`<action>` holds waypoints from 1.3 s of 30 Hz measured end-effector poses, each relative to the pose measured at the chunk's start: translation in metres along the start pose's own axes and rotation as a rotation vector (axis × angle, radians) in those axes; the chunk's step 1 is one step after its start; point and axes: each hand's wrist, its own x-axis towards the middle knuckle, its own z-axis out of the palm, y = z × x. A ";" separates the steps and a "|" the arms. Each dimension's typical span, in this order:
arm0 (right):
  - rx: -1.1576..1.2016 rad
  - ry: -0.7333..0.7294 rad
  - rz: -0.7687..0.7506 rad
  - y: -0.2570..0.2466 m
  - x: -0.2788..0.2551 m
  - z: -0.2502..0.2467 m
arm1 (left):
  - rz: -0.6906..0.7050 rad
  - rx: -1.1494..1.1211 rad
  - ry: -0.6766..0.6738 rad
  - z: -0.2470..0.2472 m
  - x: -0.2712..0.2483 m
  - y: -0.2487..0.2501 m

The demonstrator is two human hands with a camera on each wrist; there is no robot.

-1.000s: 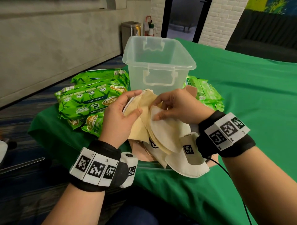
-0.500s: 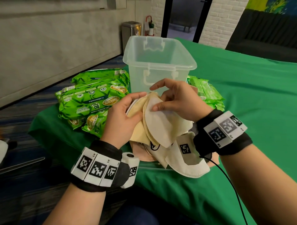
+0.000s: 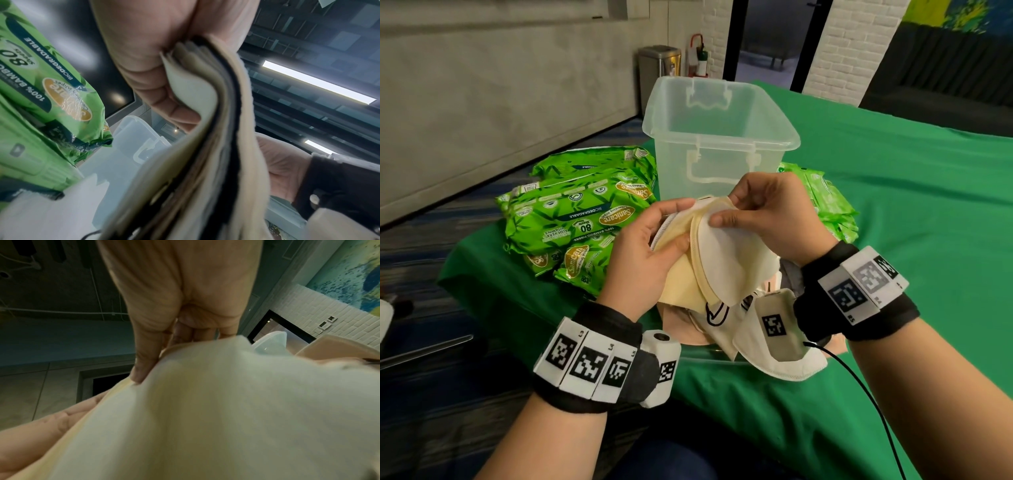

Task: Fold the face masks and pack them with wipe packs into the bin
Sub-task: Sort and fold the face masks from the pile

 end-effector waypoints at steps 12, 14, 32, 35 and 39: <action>0.282 -0.094 -0.044 -0.013 -0.006 -0.009 | -0.065 0.037 0.144 0.002 0.001 -0.003; 0.221 -0.062 -0.040 -0.012 -0.006 -0.001 | -0.111 -0.013 0.149 0.007 0.001 0.001; -0.088 0.077 0.006 0.004 -0.007 0.029 | -0.104 -0.074 0.045 0.017 -0.004 0.002; -0.048 0.004 0.073 0.008 -0.008 0.024 | -0.050 -0.078 0.037 0.013 -0.003 0.004; -0.011 0.108 -0.044 0.005 -0.012 0.014 | -0.003 -0.063 0.034 0.012 -0.002 0.003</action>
